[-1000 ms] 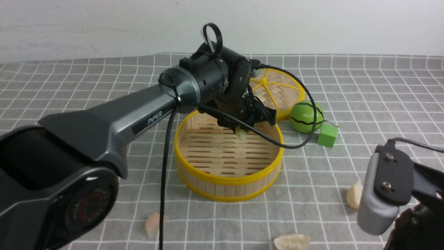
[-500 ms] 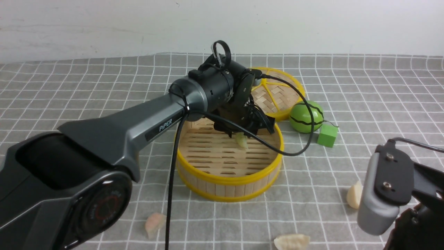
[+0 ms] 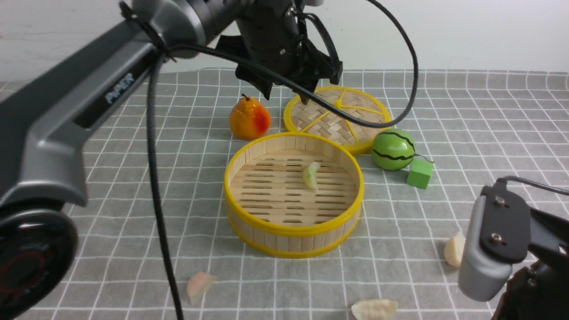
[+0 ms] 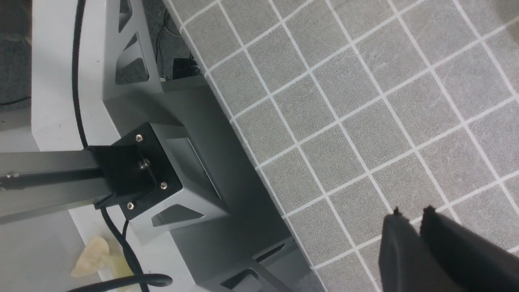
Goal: Put the dumplings into the steamer on the table with the grey tablecloth.
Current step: 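Reach for and grasp a dumpling on the table with the left gripper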
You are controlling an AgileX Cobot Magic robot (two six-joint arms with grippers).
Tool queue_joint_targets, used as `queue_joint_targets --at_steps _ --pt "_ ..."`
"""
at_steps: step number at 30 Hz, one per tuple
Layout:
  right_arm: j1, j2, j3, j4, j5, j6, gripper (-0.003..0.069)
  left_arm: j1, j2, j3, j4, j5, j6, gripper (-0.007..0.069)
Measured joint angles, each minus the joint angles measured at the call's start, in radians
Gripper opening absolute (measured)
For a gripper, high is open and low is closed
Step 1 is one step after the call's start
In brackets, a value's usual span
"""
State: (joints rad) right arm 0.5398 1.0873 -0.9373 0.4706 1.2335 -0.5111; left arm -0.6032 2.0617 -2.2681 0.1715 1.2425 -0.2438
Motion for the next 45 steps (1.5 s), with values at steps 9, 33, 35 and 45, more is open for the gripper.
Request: queue_joint_targets --at_steps 9,33,35,45 --pt "0.000 0.000 0.000 0.000 0.000 0.000 0.0085 0.000 -0.363 0.574 -0.005 0.000 0.005 0.0461" --pt "0.000 0.000 0.000 0.017 -0.023 0.000 0.0096 0.000 -0.331 1.260 0.044 -0.573 -0.125 0.0461" --pt "0.000 0.000 0.000 0.016 -0.023 0.000 0.0097 0.000 -0.303 1.260 0.060 -0.578 -0.126 0.0462" --pt "0.000 0.000 0.000 0.016 -0.021 0.000 0.0097 0.001 -0.282 1.259 0.075 -0.598 -0.134 0.0439"
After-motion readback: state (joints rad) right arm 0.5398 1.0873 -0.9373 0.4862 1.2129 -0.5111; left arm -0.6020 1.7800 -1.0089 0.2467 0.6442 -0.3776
